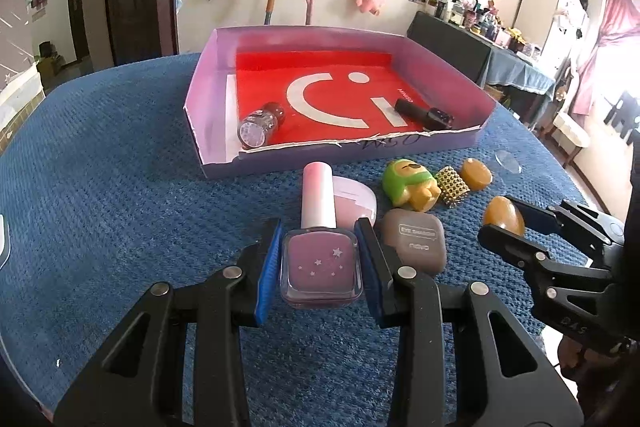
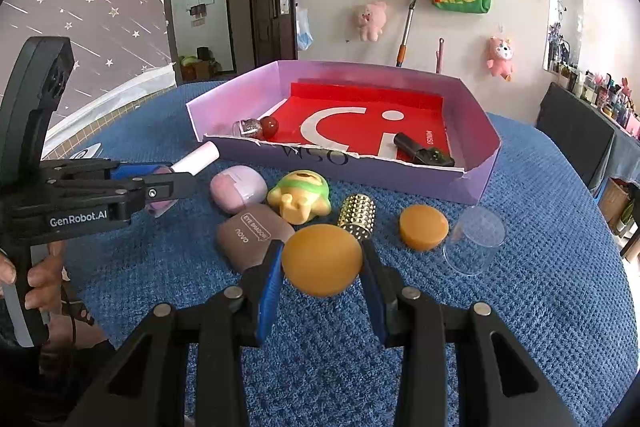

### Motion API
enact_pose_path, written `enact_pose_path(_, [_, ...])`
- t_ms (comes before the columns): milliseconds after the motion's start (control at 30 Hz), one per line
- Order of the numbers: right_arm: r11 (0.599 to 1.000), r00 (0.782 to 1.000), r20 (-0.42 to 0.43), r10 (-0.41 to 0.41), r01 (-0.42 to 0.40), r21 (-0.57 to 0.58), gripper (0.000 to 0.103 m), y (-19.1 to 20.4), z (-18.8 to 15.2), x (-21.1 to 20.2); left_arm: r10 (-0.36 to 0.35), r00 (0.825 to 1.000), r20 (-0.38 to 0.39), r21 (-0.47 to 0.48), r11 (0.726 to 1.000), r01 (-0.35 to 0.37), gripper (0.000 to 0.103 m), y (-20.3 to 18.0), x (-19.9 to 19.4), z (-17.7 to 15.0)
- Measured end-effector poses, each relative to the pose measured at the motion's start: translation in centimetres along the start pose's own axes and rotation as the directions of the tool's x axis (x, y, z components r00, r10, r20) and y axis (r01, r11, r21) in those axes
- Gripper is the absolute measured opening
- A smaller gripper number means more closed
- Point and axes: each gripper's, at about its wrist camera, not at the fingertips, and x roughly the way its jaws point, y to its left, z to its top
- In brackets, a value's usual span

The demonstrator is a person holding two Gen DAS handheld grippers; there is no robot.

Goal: Organize rigid objects
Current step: 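Grasp the orange sponge with the right tool while the left tool grasps the pink nail polish, then lower both held items into the pink box and open both tools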

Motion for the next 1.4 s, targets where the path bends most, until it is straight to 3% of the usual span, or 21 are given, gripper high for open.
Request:
enact_pose_path(367, [1.0,1.0,0.002,0.013,-0.013,-0.008,0.04,-0.1,0.8,0.2,-0.023,1.0,0.002,0.019,1.0,0.023,0.034,-0.7,-0.3,1.3])
enact_pose_path(700, [0.998,0.998,-0.021,0.056,-0.057,-0.02,0.04,-2.5,6.1,2.0,-0.087,0.996,-0.013,0.058,0.994,0.087,0.034,-2.3,1.2,5.4])
enact_pose_path(1000, [0.994,0.986,-0.127,0.105,-0.109,-0.021,0.04,-5.5,9.5,6.9,-0.085,0.993,-0.08,0.088,0.992,0.092,0.034,-2.3,5.9,8.7])
enact_pose_path(1400, [0.982,0.953,-0.275,0.125,-0.159,-0.106,0.04,-5.5,11.4,12.6,-0.094,0.972,-0.214,0.085,0.99,0.115,0.034,-1.4,11.8,10.1])
